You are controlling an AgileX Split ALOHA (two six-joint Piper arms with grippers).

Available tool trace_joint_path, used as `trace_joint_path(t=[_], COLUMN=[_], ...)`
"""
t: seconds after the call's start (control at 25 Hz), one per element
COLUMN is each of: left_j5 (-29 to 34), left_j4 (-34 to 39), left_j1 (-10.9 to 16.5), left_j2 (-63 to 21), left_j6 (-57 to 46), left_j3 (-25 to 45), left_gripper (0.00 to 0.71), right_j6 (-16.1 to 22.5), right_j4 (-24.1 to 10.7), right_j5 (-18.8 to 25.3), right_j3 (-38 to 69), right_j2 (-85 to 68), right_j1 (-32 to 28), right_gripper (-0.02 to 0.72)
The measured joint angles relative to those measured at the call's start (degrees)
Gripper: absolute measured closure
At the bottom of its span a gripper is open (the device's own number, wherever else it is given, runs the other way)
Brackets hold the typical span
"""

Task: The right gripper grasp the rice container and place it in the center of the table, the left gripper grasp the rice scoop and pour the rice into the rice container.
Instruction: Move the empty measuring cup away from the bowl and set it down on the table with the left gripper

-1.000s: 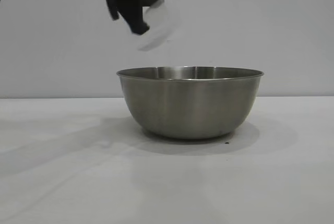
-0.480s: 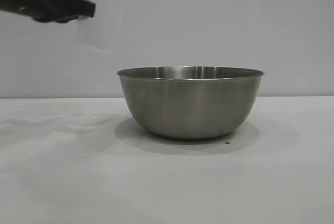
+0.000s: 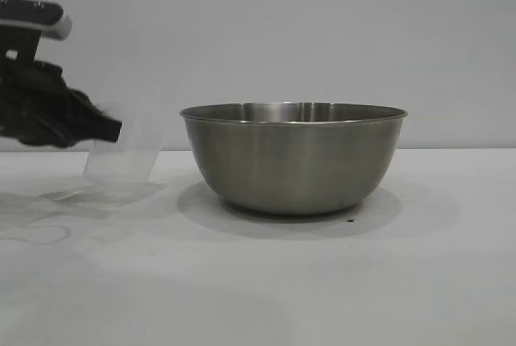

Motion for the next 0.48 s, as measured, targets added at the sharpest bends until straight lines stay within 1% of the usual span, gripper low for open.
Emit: trace_joint_path(t=[0.04, 0.08, 0.12, 0.16, 0.2, 0.24, 0.28, 0.4, 0.48], left_j5=[0.0, 0.0, 0.0, 0.1, 0.1, 0.1, 0.0, 0.0, 0.0], left_j4=[0.0, 0.0, 0.0, 0.0, 0.0, 0.0, -0.1, -2.8, -4.3], left_j1=[0.0, 0.0, 0.0, 0.0, 0.0, 0.0, 0.0, 0.0, 0.7], left_j2=[0.0, 0.0, -0.4, -1.2, -2.3, -3.4, -4.9, -8.9, -11.7], left_j6=[0.0, 0.0, 0.0, 0.0, 0.1, 0.1, 0.1, 0.0, -1.0], left_j3=[0.8, 1.8, 2.9, 4.0, 4.9, 5.8, 6.8, 9.5, 11.4], left_gripper=[0.66, 0.66, 0.595, 0.576, 0.593, 0.546, 0.536, 0.542, 0.542], right_j6=[0.0, 0.0, 0.0, 0.0, 0.0, 0.0, 0.0, 0.0, 0.0], right_j4=[0.0, 0.0, 0.0, 0.0, 0.0, 0.0, 0.0, 0.0, 0.0], right_j5=[0.0, 0.0, 0.0, 0.0, 0.0, 0.0, 0.0, 0.0, 0.0], right_j3=[0.0, 0.0, 0.0, 0.0, 0.0, 0.0, 0.0, 0.0, 0.0], right_j2=[0.0, 0.0, 0.0, 0.0, 0.0, 0.0, 0.0, 0.0, 0.0], right_j1=[0.0, 0.0, 0.0, 0.0, 0.0, 0.0, 0.0, 0.0, 0.0], right_gripper=[0.449, 0.449, 0.449, 0.449, 0.449, 0.449, 0.449, 0.449, 0.449])
